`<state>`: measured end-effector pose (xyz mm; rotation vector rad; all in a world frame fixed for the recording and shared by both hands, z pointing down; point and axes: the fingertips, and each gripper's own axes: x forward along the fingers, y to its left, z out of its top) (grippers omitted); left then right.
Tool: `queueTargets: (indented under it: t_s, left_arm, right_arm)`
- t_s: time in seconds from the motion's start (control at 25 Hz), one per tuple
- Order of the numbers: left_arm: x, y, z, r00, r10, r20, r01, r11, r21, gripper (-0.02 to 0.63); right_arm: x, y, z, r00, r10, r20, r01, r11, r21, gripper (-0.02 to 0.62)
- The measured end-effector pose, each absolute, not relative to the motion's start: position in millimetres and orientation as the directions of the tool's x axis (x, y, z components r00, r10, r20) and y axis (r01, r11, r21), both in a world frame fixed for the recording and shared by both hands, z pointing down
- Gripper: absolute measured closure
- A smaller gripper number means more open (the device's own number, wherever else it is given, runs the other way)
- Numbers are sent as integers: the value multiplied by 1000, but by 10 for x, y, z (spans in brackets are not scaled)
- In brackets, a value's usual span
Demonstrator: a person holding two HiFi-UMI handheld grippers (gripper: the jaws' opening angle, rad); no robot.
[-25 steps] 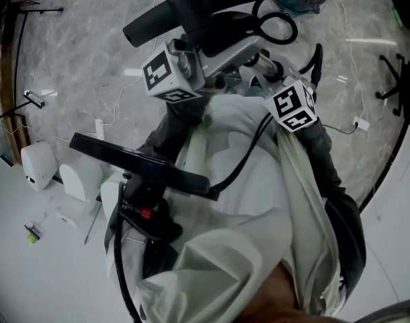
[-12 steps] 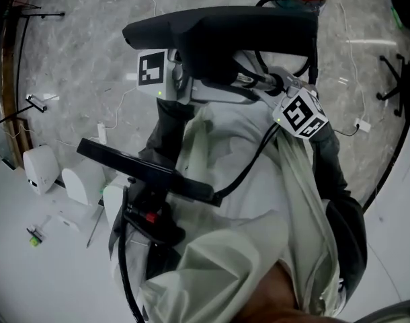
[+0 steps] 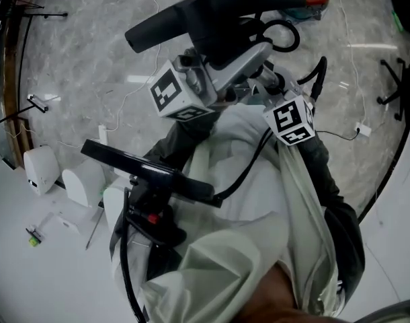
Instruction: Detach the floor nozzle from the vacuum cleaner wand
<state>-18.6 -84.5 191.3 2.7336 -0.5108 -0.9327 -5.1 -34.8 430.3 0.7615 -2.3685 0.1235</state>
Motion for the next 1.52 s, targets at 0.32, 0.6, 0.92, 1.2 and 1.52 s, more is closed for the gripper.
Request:
queueTargets:
  t_s: [0.32, 0.6, 0.92, 1.2, 1.52]
  left_arm:
    - [-166, -52, 1835, 796, 158, -584, 210, -977, 21, 520]
    - [-38, -442, 1871, 815, -60, -577, 35, -988, 153, 520]
    - [-76, -789, 1990, 777, -391, -493, -251, -911, 326, 525]
    - [-83, -153, 1959, 792, 199, -577, 283, -957, 59, 522]
    - [-13, -452, 1919, 792, 3, -610, 127, -979, 160, 520]
  right_arm:
    - [-178, 9, 4239, -768, -272, 579, -287, 955, 68, 555]
    - [-88, -209, 4281, -700, -446, 558, -497, 865, 69, 555]
    - [-11, -308, 4319, -605, -543, 582, -595, 794, 122, 557]
    - [-91, -45, 4330, -734, -325, 597, -367, 929, 55, 554]
    - [-70, -139, 4315, -721, -383, 578, -466, 885, 5, 555]
